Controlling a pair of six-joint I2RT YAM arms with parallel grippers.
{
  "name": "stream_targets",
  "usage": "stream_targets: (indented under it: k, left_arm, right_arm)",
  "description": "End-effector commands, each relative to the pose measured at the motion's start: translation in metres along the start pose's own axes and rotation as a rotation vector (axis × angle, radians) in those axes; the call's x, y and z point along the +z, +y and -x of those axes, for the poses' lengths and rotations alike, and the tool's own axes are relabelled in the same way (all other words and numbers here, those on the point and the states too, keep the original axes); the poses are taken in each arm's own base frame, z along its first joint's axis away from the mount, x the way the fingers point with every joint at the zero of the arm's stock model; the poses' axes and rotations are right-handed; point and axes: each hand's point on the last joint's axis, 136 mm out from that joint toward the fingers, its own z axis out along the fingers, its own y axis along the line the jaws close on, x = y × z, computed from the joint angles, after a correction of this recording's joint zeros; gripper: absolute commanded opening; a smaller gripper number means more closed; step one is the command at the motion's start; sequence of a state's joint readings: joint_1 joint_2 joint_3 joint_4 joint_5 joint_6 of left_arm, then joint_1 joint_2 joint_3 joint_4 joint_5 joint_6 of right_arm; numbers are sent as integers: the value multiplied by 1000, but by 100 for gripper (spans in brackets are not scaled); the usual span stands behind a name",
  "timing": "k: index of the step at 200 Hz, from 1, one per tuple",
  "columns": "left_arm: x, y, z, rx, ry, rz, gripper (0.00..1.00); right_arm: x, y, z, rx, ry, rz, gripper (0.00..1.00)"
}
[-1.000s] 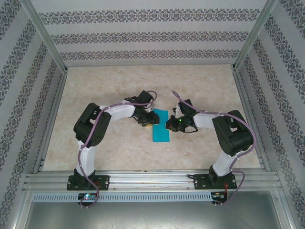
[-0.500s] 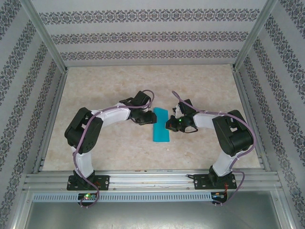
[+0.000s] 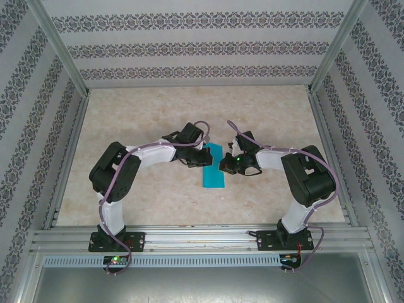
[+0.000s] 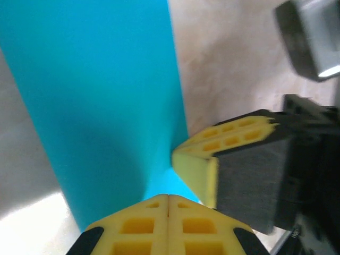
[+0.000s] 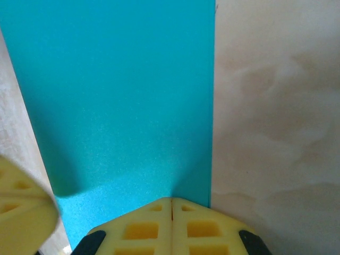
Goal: Fold a paper plane with a square sheet of paper (fold left side to right side)
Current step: First fold the square sheet of paper in half at the center of the table.
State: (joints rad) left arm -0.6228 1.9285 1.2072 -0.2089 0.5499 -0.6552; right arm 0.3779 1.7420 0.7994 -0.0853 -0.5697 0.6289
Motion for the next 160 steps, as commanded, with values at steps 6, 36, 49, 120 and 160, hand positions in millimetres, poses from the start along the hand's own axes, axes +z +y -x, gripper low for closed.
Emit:
stream_targets:
  k: [6,36,49,120,160]
  left_arm:
    - [11,15,-4,13,20,45,4]
    - [15,30,-7,-7,22,64,4]
    - [15,37,-8,-12,20,77,4]
    - [8,77,-22,-63,29,123,3]
    - [-14,84,-16,-59,-17,127,3]
  right_arm:
    - [8,-30,-18,39,55,-129,0]
    - [7,-33,-19,38,59,-147,0]
    - [6,-35,-20,38,61,-155,0]
    - [5,-43,-24,40,71,-190,0]
    - [4,-41,-23,36,71,-177,0]
